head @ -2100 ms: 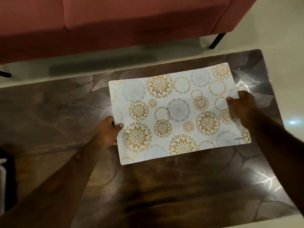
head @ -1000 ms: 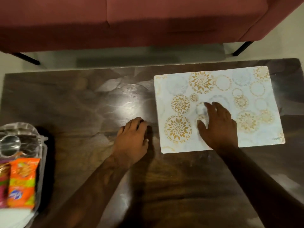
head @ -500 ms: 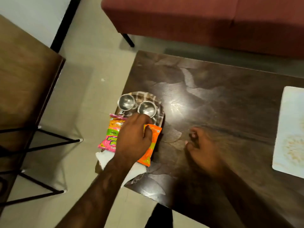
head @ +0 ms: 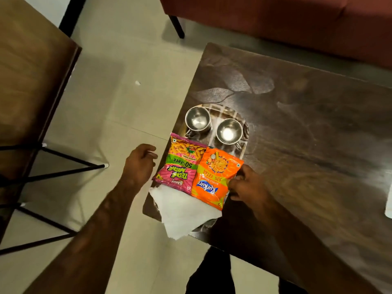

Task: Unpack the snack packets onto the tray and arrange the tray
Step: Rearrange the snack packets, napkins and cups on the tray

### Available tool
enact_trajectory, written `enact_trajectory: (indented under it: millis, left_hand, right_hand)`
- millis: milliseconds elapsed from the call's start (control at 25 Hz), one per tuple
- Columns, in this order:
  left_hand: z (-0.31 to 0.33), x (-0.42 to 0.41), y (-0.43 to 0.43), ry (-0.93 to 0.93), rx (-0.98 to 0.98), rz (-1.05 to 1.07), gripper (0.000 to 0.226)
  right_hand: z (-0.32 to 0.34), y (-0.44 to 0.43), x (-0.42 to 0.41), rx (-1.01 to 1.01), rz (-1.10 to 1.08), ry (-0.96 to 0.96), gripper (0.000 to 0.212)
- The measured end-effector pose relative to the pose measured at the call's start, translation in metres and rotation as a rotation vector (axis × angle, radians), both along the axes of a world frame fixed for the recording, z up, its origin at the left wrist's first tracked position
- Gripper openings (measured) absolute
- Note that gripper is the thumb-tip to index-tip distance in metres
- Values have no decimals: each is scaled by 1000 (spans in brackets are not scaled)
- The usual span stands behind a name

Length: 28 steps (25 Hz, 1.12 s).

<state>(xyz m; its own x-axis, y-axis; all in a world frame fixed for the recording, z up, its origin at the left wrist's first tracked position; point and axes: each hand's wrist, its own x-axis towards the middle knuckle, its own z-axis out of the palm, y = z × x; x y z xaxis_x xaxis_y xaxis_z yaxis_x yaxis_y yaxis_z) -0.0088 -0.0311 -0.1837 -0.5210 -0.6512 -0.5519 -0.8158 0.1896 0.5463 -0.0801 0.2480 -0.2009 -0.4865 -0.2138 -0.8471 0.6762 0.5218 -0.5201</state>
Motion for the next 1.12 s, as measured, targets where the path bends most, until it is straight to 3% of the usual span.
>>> enact_trajectory:
  millis: [80,280,640,720,920,1120]
  left_hand:
    - [-8,-3,1,-51,206,20,31]
    - [-19,-11,-2,-124,152,-199,24]
    - [-41,-8,12,-141,216,-232,21]
    - [-42,-5,14,-139,162,-243,11]
    - [-40,6,-2,-169,-104,-268,12]
    - [-42,24,-10,-217,-111,-226,14]
  right_hand:
    - [-4,-2,5,-42,-86,-62,33]
    - [-13,-10,14,-98,-234,-74,36]
    - [-9,14,23,-80,-293,-29,44]
    - [-3,26,29,-79,-316,-33,41]
    - [7,66,32,-31,-342,14,39]
    - [-5,109,27,65,-357,3,36]
